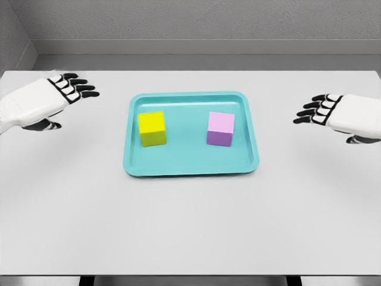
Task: Push two cubes
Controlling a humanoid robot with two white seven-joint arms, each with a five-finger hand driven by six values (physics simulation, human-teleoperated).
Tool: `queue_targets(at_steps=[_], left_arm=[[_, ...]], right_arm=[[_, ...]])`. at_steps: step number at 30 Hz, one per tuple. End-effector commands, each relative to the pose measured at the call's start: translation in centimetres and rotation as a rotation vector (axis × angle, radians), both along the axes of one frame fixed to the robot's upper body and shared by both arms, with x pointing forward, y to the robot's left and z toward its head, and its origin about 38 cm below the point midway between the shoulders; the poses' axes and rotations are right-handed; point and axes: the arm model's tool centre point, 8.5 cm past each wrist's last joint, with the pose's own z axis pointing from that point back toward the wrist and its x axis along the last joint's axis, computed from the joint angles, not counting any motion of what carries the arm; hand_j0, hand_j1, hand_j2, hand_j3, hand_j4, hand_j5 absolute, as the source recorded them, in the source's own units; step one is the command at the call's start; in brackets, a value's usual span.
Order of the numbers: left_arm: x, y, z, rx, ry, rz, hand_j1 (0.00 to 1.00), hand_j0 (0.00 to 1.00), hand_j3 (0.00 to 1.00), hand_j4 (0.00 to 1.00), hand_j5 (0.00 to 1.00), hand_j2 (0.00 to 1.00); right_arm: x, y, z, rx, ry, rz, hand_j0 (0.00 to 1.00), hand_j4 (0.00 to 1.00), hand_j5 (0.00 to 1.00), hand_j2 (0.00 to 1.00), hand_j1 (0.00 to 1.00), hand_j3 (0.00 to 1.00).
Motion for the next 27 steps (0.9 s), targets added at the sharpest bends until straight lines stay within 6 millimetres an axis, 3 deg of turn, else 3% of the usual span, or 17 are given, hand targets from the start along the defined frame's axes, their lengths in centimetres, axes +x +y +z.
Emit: queue_targets(at_steps=[1,8,9,11,12,13,14,15,19,27], left_arm=[[-0.2,0.7,0.3,0.036,0.013,0.007,1.0,1.0,1.0,1.0,1.0,1.0],[-0.6,0.7,-1.0,0.077,0.066,0.008,1.0,1.0,1.0,1.0,1.0,1.0],[-0.6,0.6,-1.3,0.086,0.078,0.005,1.0,1.0,1.0,1.0,1.0,1.0],[-0.8,0.5,-1.7,0.098,0.097,0.0,1.0,1.0,1.0,1.0,1.0,1.0],[-0.8,0.5,-1.8,0.1,0.101,0.0,1.0,1.0,1.0,1.0,1.0,1.0],[-0.7,0.5,-1.7,0.102,0.101,0.001,0.94,0.94,0.94,0.94,0.94,0.94],[-0.7,0.6,-1.8,0.122,0.12,0.007,0.81,0.81,0.81,0.81,0.81,0.81],[-0.8,0.7,-2.0,0.135,0.132,0.009,0.73,0.73,0.73,0.73,0.73,0.73],[-0.7,0.7,-1.9,0.137,0.129,0.01,0.68,0.68,0.68,0.68,0.68,0.68],[-0.7,0.1,-2.7,0.163,0.153,-0.004,0.67,0.67,0.67,0.67,0.67,0.67]], right_arm=[[0.1,0.3,-0.5,0.009,0.01,0.004,1.0,1.0,1.0,1.0,1.0,1.0],[-0.1,0.9,-0.5,0.054,0.01,0.015,1.0,1.0,1.0,1.0,1.0,1.0],[0.1,0.4,1.4,0.082,-0.052,0.008,1.0,1.0,1.0,1.0,1.0,1.0],[0.5,1.1,0.3,0.05,-0.042,0.016,1.0,1.0,1.0,1.0,1.0,1.0],[0.9,1.8,-0.9,-0.009,-0.01,0.021,0.92,0.92,0.92,0.92,0.92,0.92],[0.9,2.3,-1.3,-0.024,-0.004,0.029,0.85,0.85,0.85,0.85,0.85,0.85],[1.3,2.8,-1.7,-0.055,-0.008,0.034,0.82,0.82,0.82,0.82,0.82,0.82],[2.1,3.4,-3.1,-0.096,0.009,0.025,0.76,0.76,0.76,0.76,0.76,0.76],[4.6,3.8,-4.8,-0.043,0.024,-0.029,0.7,0.7,0.7,0.7,0.7,0.7],[5.2,6.5,-5.2,0.069,0.013,0.004,0.7,0.7,0.7,0.7,0.7,0.7]])
